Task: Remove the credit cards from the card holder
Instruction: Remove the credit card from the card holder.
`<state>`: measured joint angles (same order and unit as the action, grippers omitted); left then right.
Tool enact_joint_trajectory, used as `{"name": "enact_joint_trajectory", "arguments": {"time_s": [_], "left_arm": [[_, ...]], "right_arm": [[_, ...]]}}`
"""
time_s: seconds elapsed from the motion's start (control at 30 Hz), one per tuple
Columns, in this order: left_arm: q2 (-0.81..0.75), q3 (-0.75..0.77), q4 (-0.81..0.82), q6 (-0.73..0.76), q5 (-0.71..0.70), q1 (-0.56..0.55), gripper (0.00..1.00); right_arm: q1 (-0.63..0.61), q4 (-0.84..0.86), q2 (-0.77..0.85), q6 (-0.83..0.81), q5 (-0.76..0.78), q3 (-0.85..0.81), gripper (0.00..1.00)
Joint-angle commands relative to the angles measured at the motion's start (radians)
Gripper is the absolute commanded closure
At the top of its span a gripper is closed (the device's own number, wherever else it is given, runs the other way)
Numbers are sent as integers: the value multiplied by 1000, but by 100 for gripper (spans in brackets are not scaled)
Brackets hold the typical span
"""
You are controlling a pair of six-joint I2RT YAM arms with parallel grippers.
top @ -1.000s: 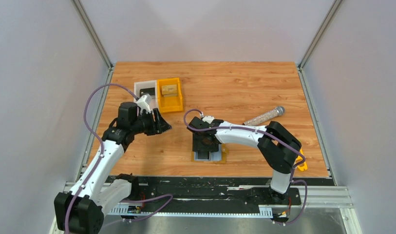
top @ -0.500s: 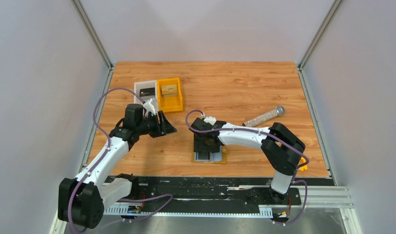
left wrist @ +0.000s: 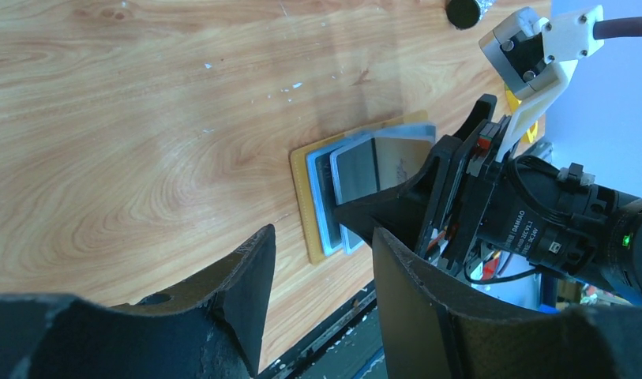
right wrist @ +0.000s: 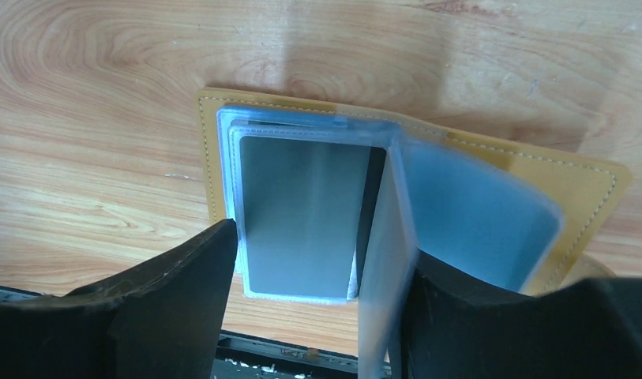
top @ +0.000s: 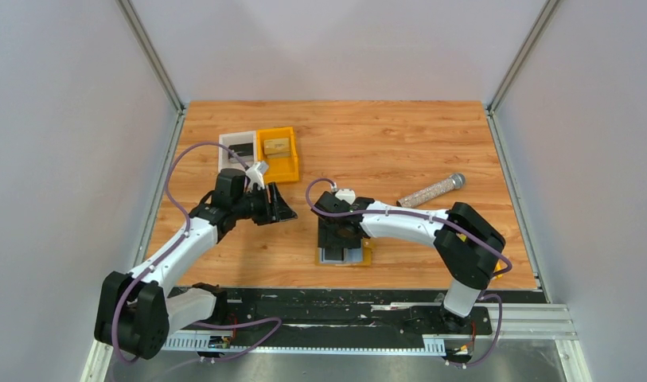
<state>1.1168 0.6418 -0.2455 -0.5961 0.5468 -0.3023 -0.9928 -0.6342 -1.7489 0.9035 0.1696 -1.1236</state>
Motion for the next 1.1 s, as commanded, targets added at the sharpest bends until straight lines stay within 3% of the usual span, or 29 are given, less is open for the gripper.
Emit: {"name": "enact_joint_trajectory", "arguments": {"time_s": [0.0,0.23,0.43,1.07], "left_arm": [[13,22,58,-8,-5,-24,43],[44,17,78,-16,-11,-58,44],[60,19,92,-20,-17,-71,44],[102,42,101,-21,-31,-98,43]], "right_arm": [[2,-2,49,-1,28,11,35],[6,-3,38,-6,24,14,32],[7,-2,67,-3,50,33,46],[18,-35,143,5,99,63,48]]}}
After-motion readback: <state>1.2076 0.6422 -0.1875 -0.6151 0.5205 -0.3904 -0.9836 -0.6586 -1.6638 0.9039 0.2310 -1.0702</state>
